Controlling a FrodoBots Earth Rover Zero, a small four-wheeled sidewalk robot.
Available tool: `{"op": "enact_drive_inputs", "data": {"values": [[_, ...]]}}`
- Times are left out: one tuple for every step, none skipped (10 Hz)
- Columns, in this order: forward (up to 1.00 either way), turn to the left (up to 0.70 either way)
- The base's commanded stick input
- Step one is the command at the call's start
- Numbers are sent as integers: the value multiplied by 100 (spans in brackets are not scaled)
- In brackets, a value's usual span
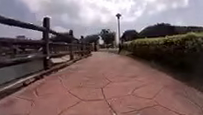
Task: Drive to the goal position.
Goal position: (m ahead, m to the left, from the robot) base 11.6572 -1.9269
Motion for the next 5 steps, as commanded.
{"op": "enact_drive_inputs", "data": {"values": [[70, 0], [70, 0], [70, 3], [70, 2], [70, 0]]}}
